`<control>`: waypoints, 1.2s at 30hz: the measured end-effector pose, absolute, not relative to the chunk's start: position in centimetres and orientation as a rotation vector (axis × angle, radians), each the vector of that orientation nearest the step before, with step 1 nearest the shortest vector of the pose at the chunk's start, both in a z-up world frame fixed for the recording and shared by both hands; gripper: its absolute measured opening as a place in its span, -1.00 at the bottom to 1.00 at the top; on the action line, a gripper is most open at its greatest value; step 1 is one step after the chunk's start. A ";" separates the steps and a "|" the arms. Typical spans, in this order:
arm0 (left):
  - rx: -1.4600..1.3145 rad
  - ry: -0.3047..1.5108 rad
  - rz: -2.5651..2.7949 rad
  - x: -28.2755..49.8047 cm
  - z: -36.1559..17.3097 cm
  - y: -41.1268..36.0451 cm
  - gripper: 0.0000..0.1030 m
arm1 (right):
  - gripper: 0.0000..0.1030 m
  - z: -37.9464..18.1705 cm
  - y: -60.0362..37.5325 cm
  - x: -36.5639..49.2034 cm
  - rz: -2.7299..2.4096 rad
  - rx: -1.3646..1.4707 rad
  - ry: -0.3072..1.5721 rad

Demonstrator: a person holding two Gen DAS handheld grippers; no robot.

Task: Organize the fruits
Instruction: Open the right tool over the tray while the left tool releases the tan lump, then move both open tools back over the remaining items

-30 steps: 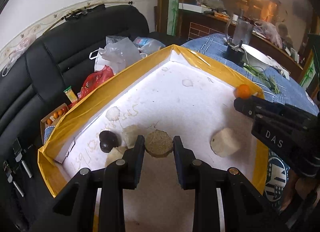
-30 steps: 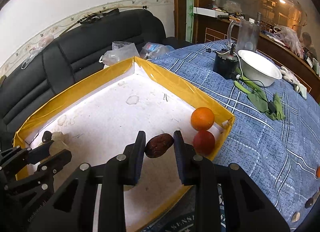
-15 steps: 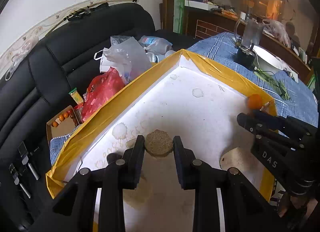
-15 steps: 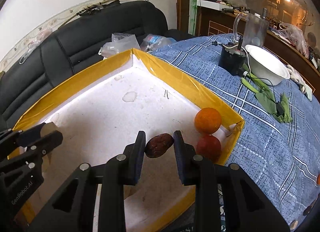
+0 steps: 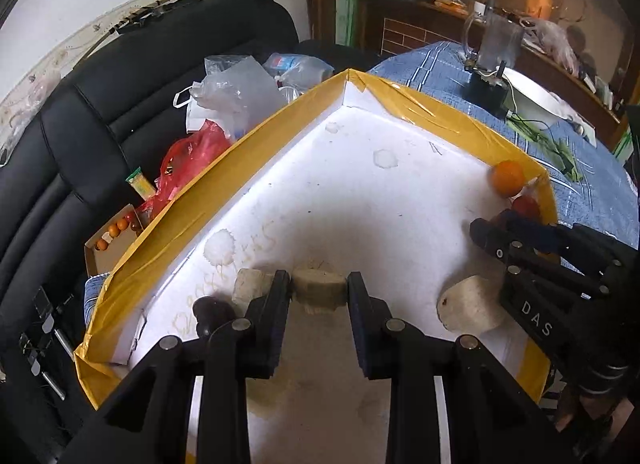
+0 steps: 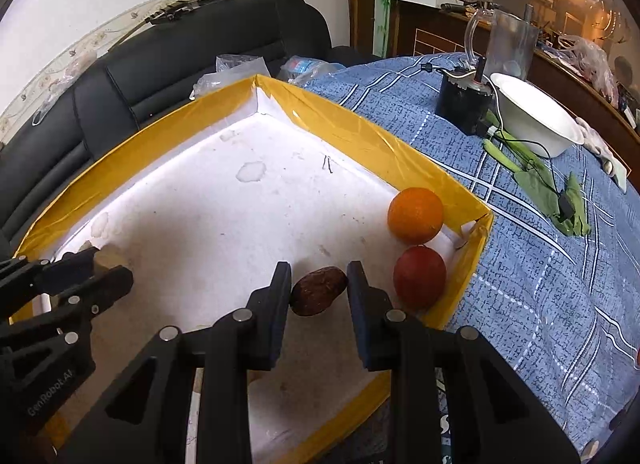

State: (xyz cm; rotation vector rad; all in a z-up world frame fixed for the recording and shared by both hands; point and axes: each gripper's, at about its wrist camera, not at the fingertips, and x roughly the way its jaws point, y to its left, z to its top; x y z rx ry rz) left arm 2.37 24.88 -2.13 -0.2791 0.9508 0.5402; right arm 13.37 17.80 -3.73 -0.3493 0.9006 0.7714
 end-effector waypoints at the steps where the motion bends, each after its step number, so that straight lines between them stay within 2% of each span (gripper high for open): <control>1: -0.288 0.947 0.538 2.3 -2.1 25.0 -0.43 | -0.36 -3.7 17.8 13.3 0.772 -0.352 0.899; 2: -0.296 0.941 0.535 2.2 -2.1 25.0 -0.39 | -0.16 -3.6 17.8 13.2 0.773 -0.355 0.895; 3: -0.304 0.936 0.535 2.1 -2.0 25.0 -0.31 | 0.14 -3.4 17.7 12.9 0.781 -0.361 0.878; 5: -0.328 0.942 0.546 1.7 -2.2 25.2 0.08 | 0.45 -3.1 17.6 12.5 0.772 -0.378 0.858; 10: -0.369 0.910 0.586 0.7 -1.9 25.9 0.15 | 0.46 -2.7 16.9 12.3 0.766 -0.384 0.843; 12: -0.376 0.907 0.597 0.3 -1.9 26.2 0.24 | 0.47 -2.5 16.7 12.0 0.763 -0.392 0.835; 13: -0.384 0.906 0.601 0.2 -1.9 26.3 0.35 | 0.51 -2.3 16.7 11.7 0.764 -0.398 0.830; 14: -0.394 0.897 0.600 -0.1 -1.8 26.4 0.44 | 0.62 -2.2 16.6 11.5 0.768 -0.406 0.824; 17: -0.388 0.880 0.614 -0.5 -1.4 26.4 0.53 | 1.00 -2.0 16.7 10.5 0.789 -0.447 0.810; 21: -0.421 0.871 0.625 -1.1 -1.0 26.6 0.54 | 1.00 -1.7 16.5 9.0 0.781 -0.520 0.771; 36: -0.377 0.818 0.599 -2.2 0.5 24.1 0.54 | 1.00 1.0 10.2 7.5 0.701 -0.445 0.724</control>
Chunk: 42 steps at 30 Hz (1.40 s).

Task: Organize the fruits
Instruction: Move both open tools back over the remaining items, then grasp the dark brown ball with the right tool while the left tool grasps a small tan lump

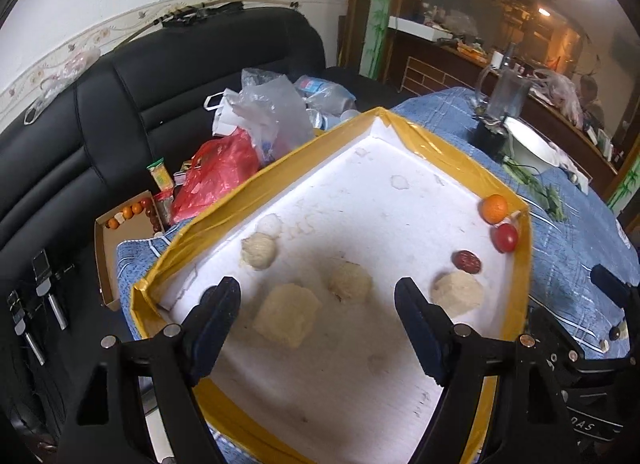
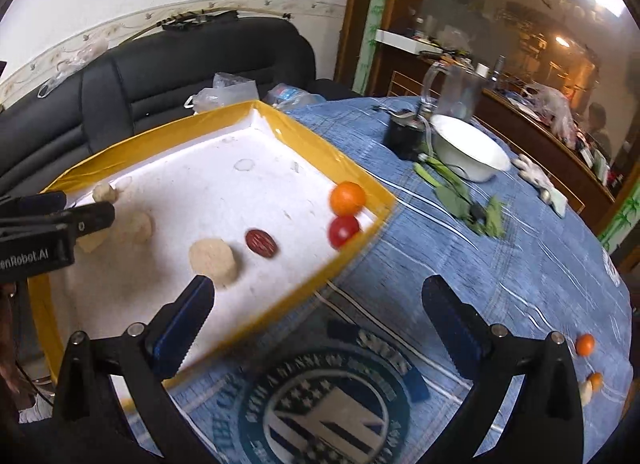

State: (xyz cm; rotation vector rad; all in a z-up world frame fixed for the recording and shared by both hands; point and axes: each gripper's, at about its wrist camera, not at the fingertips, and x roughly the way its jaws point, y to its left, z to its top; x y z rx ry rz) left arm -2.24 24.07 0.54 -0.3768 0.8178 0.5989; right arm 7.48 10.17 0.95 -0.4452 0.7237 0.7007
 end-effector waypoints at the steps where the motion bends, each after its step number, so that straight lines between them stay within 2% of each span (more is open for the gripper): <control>1: -0.373 0.816 0.591 -2.2 0.6 23.8 0.54 | 1.00 1.0 9.4 7.4 0.693 -0.440 0.723; 11: -0.276 0.801 0.433 -0.2 0.9 17.5 0.59 | 1.00 -0.3 -0.8 6.2 0.556 -0.342 0.770; 20: -0.132 0.836 0.275 3.4 0.0 9.3 0.59 | 1.00 -0.9 -15.0 8.6 0.316 -0.105 0.833; 22: -0.104 0.849 0.234 4.3 -0.3 7.5 0.59 | 0.88 -1.2 -17.5 9.6 0.274 -0.052 0.849; 24: -0.064 0.852 0.198 5.0 -0.5 5.5 0.59 | 0.49 -1.8 -19.3 10.8 0.236 -0.019 0.876; 26: -0.031 0.852 0.166 5.4 -0.6 4.0 0.59 | 0.34 -2.3 -20.2 11.9 0.228 0.004 0.895; 31: 0.016 0.845 0.117 6.6 -0.6 1.5 0.59 | 0.16 -2.9 -19.7 15.3 0.226 0.031 0.906; 33: 0.006 0.838 0.103 7.3 -0.4 1.0 0.59 | -0.07 -3.4 -19.0 16.7 0.227 0.029 0.921; 35: -0.009 0.827 0.084 8.1 -0.4 0.3 0.59 | -0.15 -3.8 -18.3 18.0 0.224 0.017 0.929; 38: 0.001 0.836 0.041 9.5 -0.8 -1.4 0.59 | -0.50 -4.5 -17.9 19.1 0.220 0.004 0.946; 42: 0.030 0.837 -0.024 10.9 -1.2 -4.3 0.59 | -0.53 -4.4 -18.5 18.9 0.237 0.000 0.933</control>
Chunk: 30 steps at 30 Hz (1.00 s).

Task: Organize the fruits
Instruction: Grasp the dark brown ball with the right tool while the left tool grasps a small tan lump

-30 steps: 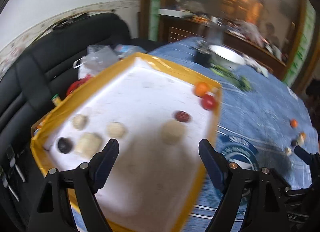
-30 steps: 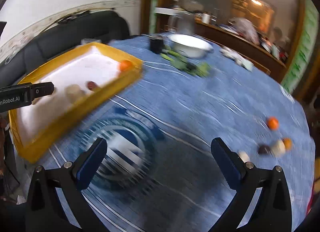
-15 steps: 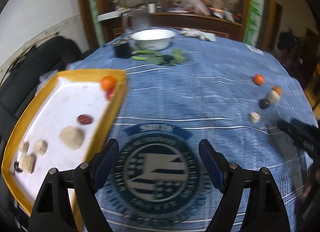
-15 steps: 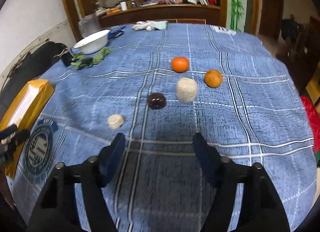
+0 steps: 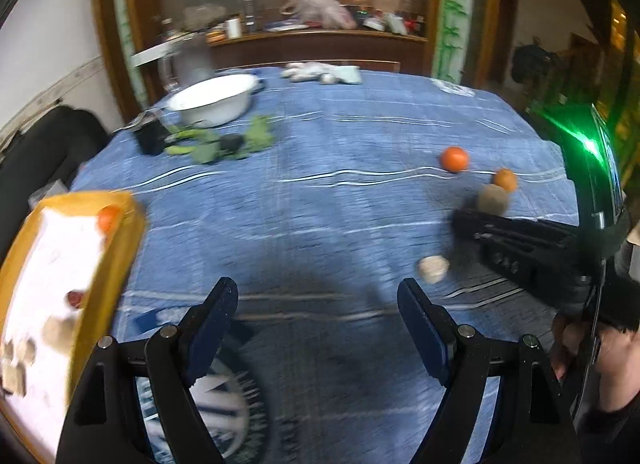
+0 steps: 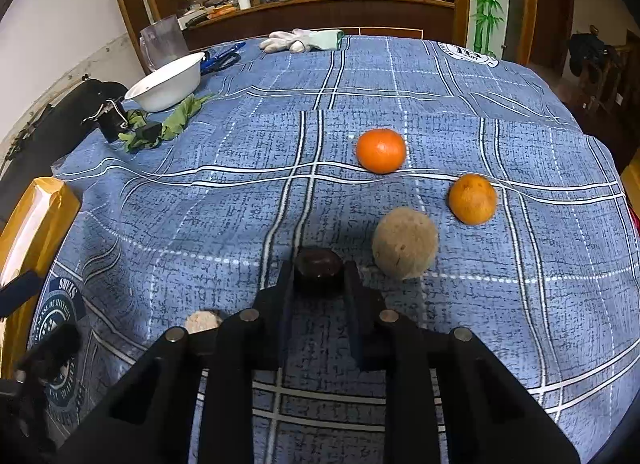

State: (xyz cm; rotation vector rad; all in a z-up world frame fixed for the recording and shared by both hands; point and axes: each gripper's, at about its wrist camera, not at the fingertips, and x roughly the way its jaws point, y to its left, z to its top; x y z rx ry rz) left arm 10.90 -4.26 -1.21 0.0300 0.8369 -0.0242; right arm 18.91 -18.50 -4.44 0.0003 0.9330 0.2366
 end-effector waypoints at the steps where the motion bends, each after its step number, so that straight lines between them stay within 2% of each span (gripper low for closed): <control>1: 0.035 0.842 -0.039 11.2 -1.4 -4.9 0.59 | -0.53 -4.4 -18.9 18.8 0.232 0.002 0.930; 7: 0.068 0.883 -0.110 13.8 -2.9 -9.1 0.58 | -0.53 -4.3 -22.0 18.1 0.199 0.033 0.920; 9: 0.077 0.900 -0.123 14.4 -3.6 -10.2 0.48 | -0.53 -4.1 -23.1 18.0 0.188 0.049 0.909; 10: 0.088 0.915 -0.124 14.8 -4.0 -10.7 0.33 | -0.53 -4.0 -23.5 17.9 0.187 0.060 0.908; 11: 0.096 0.926 -0.125 15.0 -4.3 -10.9 0.05 | -0.53 -4.0 -23.9 17.9 0.184 0.071 0.903; 12: 0.102 0.942 -0.133 15.2 -4.8 -11.3 -0.03 | -0.53 -3.9 -24.0 17.9 0.184 0.077 0.901; 14: 0.106 0.913 -0.136 15.0 -4.7 -11.5 -0.44 | -0.53 -3.8 -24.1 17.8 0.191 0.087 0.894; 16: 0.124 0.906 -0.141 14.7 -4.5 -11.8 -0.60 | -0.53 -3.7 -23.8 17.8 0.206 0.083 0.895; 30: 0.100 0.865 -0.117 12.9 -2.3 -10.7 -0.61 | -0.53 -3.1 -22.4 14.7 0.203 0.024 0.896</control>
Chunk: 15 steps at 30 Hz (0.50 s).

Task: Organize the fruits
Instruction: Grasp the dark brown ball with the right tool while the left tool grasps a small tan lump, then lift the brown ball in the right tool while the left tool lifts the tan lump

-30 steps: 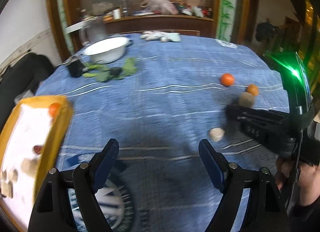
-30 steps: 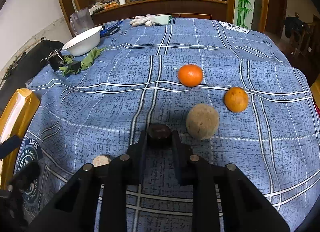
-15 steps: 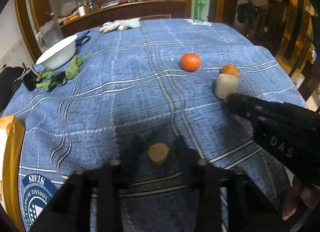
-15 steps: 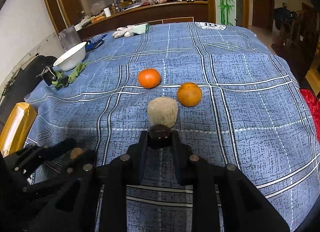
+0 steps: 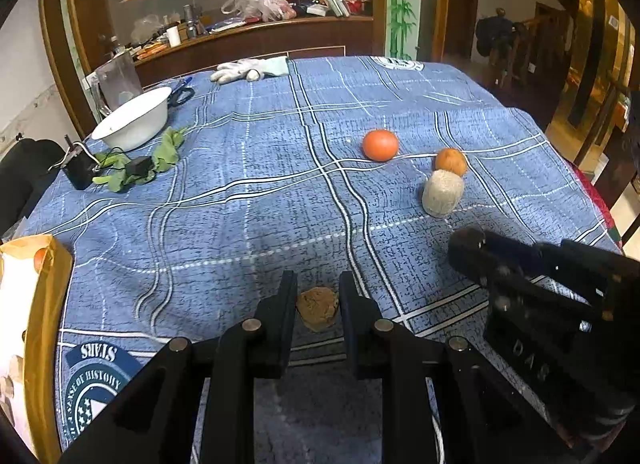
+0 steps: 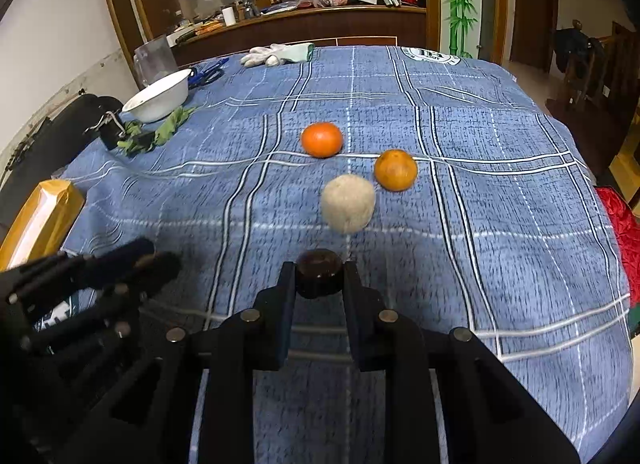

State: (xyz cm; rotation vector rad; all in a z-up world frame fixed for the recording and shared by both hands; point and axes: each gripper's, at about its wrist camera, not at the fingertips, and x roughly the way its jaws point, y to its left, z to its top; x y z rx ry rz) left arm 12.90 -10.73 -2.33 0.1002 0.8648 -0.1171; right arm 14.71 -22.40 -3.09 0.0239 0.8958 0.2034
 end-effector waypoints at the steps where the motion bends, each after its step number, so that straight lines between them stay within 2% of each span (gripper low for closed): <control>1: 0.096 0.865 -0.115 12.8 -2.2 -10.6 -0.61 | -0.53 -3.0 -22.3 14.5 0.204 0.021 0.895; 15: 0.058 0.817 -0.083 10.6 -0.1 -8.8 -0.61 | -0.52 -1.2 -20.8 10.7 0.212 -0.023 0.863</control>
